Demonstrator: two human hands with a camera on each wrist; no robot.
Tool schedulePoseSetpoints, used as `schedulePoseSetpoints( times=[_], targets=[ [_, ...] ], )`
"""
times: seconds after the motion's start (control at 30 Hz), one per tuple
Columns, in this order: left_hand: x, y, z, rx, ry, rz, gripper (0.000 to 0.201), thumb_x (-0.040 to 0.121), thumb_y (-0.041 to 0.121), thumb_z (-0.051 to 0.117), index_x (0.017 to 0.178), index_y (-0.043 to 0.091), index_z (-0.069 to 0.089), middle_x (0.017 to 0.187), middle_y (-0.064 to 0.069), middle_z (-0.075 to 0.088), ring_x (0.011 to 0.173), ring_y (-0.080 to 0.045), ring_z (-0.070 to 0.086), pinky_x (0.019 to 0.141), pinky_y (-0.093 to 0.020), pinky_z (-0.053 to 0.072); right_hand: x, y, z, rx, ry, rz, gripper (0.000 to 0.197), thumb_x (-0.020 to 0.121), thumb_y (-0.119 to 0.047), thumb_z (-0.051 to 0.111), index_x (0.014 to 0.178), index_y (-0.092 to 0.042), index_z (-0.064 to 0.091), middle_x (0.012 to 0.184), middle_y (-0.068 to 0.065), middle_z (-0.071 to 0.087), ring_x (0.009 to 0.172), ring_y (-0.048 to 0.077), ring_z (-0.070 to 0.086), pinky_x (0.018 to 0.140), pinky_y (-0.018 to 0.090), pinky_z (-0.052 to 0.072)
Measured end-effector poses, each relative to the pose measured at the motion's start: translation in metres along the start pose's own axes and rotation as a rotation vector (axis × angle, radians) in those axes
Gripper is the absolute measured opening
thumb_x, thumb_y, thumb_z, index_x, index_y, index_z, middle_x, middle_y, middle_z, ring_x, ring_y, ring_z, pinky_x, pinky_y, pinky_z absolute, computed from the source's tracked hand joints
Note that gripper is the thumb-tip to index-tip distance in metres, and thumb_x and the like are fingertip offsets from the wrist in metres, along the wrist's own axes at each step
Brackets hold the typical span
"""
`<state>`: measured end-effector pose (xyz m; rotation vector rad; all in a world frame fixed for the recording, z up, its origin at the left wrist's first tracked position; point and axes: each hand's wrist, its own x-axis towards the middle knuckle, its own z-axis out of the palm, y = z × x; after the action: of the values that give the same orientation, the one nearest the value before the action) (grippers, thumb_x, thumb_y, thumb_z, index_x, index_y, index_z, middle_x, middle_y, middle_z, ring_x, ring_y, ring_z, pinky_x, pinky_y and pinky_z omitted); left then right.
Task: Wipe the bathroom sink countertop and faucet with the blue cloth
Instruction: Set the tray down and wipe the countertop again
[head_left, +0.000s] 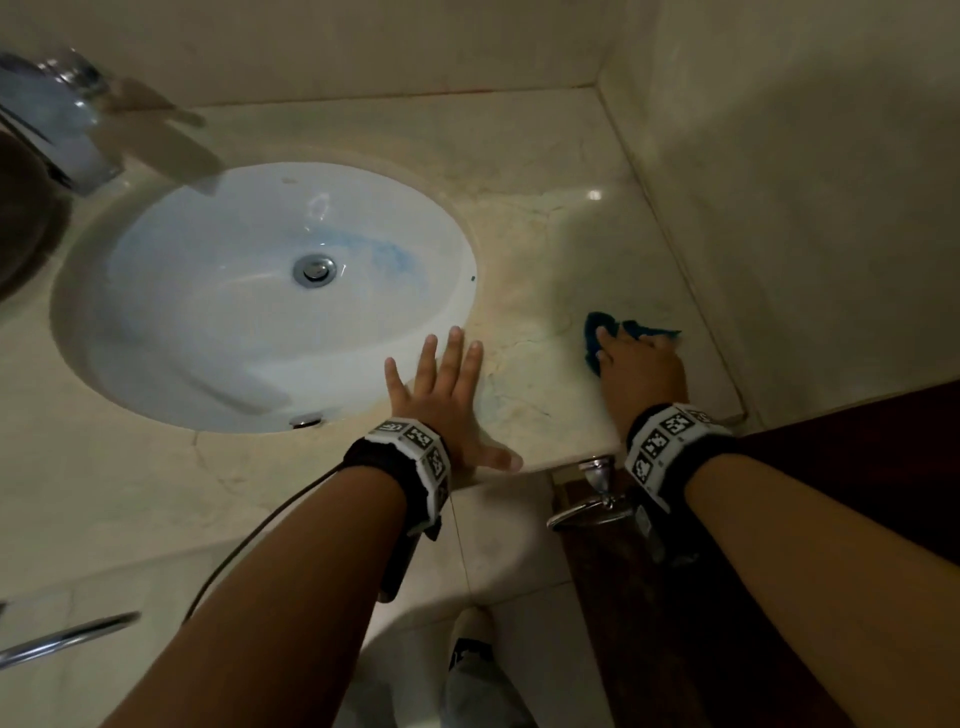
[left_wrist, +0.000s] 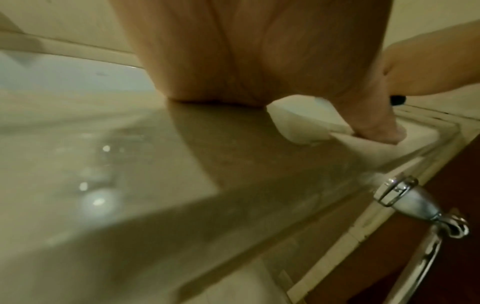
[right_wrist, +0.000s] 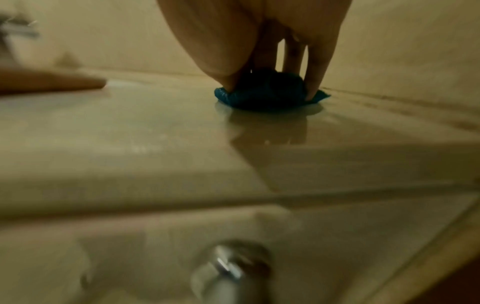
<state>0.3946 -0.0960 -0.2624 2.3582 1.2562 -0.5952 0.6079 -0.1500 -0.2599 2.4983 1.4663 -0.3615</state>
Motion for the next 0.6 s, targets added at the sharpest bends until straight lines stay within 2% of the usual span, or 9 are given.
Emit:
schedulePoseSetpoints(
  times=[0.13,0.27,0.37,0.43,0.6],
  targets=[
    [0.003,-0.001,0.004,-0.005,0.021,0.008,0.137,0.049,0.093,0.045,0.14,0.027,-0.033,0.147,0.004,-0.041,0.138,-0.024,-0.033,0.108,-0.063,-0.015,0.021,-0.018,-0.012,0.038,0.025,0.038,0.047,0.1,-0.022,0.032,0.145,-0.014,0.025,0.147,0.009,0.036,0.13,0.032,0.032,0.107,0.042,0.031],
    [0.002,-0.001,0.004,-0.013,0.017,0.013,0.134,0.052,0.093,0.044,0.139,0.027,-0.034,0.147,0.004,-0.042,0.138,-0.024,-0.032,0.108,-0.061,-0.015,0.009,-0.052,-0.006,-0.022,0.033,-0.207,0.048,0.098,-0.02,0.034,0.145,-0.015,0.024,0.155,0.009,0.019,0.139,0.029,0.022,0.113,0.041,0.022],
    [0.002,-0.001,0.002,-0.02,-0.005,0.015,0.133,0.053,0.092,0.045,0.138,0.028,-0.036,0.146,0.005,-0.043,0.138,-0.023,-0.033,0.109,-0.062,-0.013,-0.003,-0.054,-0.004,-0.045,0.064,-0.369,0.047,0.101,-0.021,0.028,0.147,-0.015,0.022,0.157,0.006,0.011,0.144,0.021,0.012,0.118,0.033,0.009],
    [0.002,-0.002,0.0,-0.024,-0.022,0.021,0.133,0.054,0.091,0.046,0.138,0.028,-0.037,0.146,0.004,-0.043,0.138,-0.024,-0.033,0.11,-0.061,-0.014,0.006,-0.045,-0.013,-0.015,0.034,-0.35,0.046,0.101,-0.016,0.028,0.147,-0.016,0.02,0.157,0.005,0.01,0.144,0.024,0.01,0.116,0.03,0.007],
    [0.005,-0.004,0.0,-0.023,-0.041,0.04,0.135,0.053,0.091,0.048,0.137,0.028,-0.037,0.146,0.003,-0.043,0.139,-0.025,-0.032,0.109,-0.062,-0.012,0.064,-0.031,-0.043,-0.056,-0.044,-0.148,0.048,0.101,-0.013,0.028,0.147,-0.013,0.019,0.156,0.01,0.013,0.141,0.031,0.015,0.113,0.038,0.021]
  ],
)
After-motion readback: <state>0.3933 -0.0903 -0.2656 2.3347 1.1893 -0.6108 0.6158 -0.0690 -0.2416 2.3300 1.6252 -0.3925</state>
